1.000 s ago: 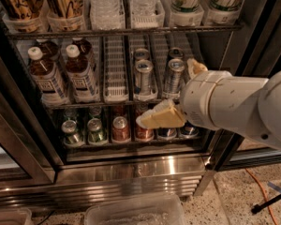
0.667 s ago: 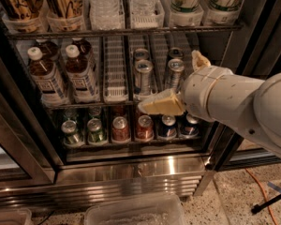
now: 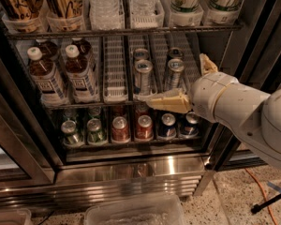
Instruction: Pick blue plastic bottle from middle shelf of fridge
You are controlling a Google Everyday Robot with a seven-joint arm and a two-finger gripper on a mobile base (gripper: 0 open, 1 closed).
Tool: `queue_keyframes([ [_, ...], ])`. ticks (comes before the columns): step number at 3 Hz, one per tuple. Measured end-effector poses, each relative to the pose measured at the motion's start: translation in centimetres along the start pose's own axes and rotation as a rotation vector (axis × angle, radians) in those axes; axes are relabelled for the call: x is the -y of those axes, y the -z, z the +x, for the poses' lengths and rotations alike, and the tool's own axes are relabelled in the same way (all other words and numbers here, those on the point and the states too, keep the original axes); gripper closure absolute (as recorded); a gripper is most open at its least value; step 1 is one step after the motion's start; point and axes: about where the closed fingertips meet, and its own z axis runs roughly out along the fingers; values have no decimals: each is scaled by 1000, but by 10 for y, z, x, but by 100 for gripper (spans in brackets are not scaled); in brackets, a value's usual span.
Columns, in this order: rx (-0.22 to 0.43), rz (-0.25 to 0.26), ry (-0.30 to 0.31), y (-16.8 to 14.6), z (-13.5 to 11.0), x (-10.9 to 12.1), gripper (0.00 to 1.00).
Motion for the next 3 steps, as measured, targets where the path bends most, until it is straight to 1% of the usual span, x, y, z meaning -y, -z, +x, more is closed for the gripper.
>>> queue_keyframes([
  [1, 32, 36, -65, -6, -8, 0, 0],
  [2, 47, 148, -265, 1, 22, 13, 0],
  [3, 47, 268, -402, 20, 75, 21, 0],
])
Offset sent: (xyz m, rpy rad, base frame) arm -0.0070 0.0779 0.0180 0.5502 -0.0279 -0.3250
